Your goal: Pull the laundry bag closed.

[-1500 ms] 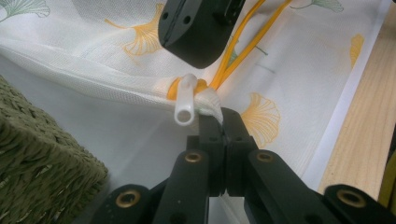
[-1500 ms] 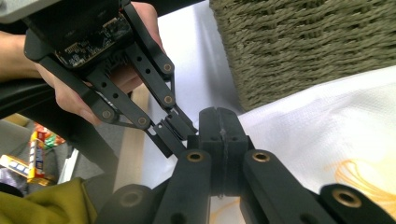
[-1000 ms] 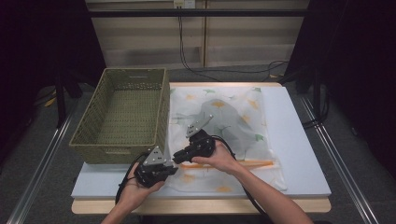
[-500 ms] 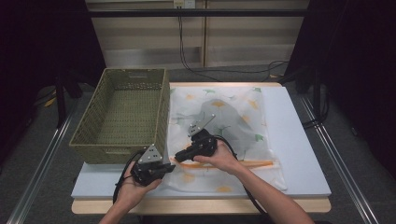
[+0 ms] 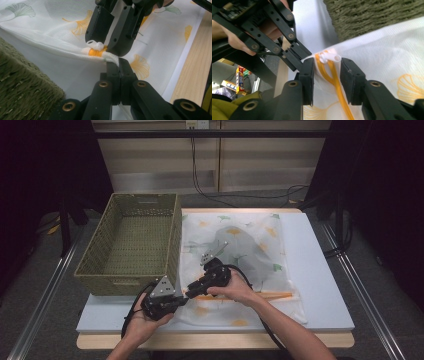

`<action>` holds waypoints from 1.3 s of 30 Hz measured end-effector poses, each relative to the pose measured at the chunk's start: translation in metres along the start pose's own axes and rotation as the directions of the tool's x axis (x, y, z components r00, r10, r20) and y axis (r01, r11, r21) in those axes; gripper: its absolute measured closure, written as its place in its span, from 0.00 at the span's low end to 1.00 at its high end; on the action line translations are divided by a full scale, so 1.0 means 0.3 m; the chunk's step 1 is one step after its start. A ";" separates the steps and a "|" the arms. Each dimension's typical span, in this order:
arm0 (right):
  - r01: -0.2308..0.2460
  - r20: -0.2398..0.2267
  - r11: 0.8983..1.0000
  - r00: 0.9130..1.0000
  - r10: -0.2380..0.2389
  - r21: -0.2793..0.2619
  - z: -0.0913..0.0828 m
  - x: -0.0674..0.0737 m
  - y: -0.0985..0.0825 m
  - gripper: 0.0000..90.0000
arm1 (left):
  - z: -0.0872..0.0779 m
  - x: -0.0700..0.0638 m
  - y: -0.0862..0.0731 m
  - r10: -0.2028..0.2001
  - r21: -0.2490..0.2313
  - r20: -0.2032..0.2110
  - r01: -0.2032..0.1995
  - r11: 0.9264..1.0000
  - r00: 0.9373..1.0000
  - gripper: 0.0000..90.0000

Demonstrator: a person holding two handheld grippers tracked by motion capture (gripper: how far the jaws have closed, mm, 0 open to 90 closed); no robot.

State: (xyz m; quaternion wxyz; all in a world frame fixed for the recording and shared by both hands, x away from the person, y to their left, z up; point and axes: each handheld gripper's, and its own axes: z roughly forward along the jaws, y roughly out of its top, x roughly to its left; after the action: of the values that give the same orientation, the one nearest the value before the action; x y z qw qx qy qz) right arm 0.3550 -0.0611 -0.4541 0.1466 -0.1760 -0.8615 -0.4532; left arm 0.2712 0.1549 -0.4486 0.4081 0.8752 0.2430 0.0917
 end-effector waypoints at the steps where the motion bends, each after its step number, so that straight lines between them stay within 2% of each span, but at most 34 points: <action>1: 0.003 0.003 1.000 1.000 -0.003 -0.001 -0.002 0.001 0.002 0.72 | 0.000 0.000 0.000 0.006 0.005 -0.001 -0.006 1.000 1.000 0.99; 6: 0.012 -0.005 1.000 1.000 -0.013 -0.009 -0.004 0.002 0.011 0.71 | 0.006 -0.006 0.001 0.015 0.014 0.004 -0.015 1.000 1.000 0.99; 15: 0.001 -0.023 0.999 1.000 -0.002 -0.032 -0.007 -0.004 0.013 0.77 | 0.016 -0.016 0.003 0.024 0.025 0.000 -0.024 0.999 1.000 0.99; 16: -0.001 -0.030 0.999 1.000 -0.001 -0.037 -0.007 -0.004 0.014 0.79 | 0.015 -0.015 0.004 0.034 0.031 -0.001 -0.034 0.999 0.999 0.99; 21: -0.003 -0.039 0.998 0.999 0.001 -0.057 -0.003 -0.006 0.019 0.91 | 0.019 -0.016 0.003 0.028 0.023 0.006 -0.028 0.999 1.000 0.99; 24: -0.001 -0.038 0.998 0.999 -0.001 -0.055 -0.001 -0.004 0.019 0.97 | 0.016 -0.014 0.004 0.035 0.037 0.008 -0.035 0.999 0.999 0.99; 30: -0.001 -0.023 0.998 1.000 -0.001 -0.065 -0.008 0.000 0.020 0.99 | 0.019 -0.012 0.002 0.023 0.021 0.012 -0.024 0.999 1.000 0.99; 31: 0.003 -0.020 0.998 1.000 -0.005 -0.070 -0.009 0.001 0.020 0.99 | 0.015 -0.011 0.004 0.023 0.038 0.003 -0.023 0.999 1.000 0.99; 32: 0.002 -0.014 0.998 1.000 -0.003 -0.070 -0.012 0.005 0.021 0.99 | 0.019 -0.011 0.001 0.005 0.019 0.013 -0.005 1.000 1.000 0.99; 34: 0.010 -0.009 0.997 1.000 -0.011 -0.077 -0.017 0.008 0.022 0.98 | 0.015 -0.004 0.002 0.005 0.036 0.004 -0.005 0.999 1.000 0.99; 39: 0.021 0.001 0.996 1.000 -0.021 -0.085 -0.030 0.016 0.021 1.00 | 0.014 0.008 -0.007 -0.015 0.031 0.005 0.015 0.999 1.000 0.99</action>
State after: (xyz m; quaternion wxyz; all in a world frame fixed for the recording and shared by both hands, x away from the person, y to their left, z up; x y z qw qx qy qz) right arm 0.3542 -0.0643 -0.4425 0.1340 -0.1729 -0.8433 -0.4909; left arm 0.2741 0.1543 -0.4530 0.3960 0.8798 0.2498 0.0824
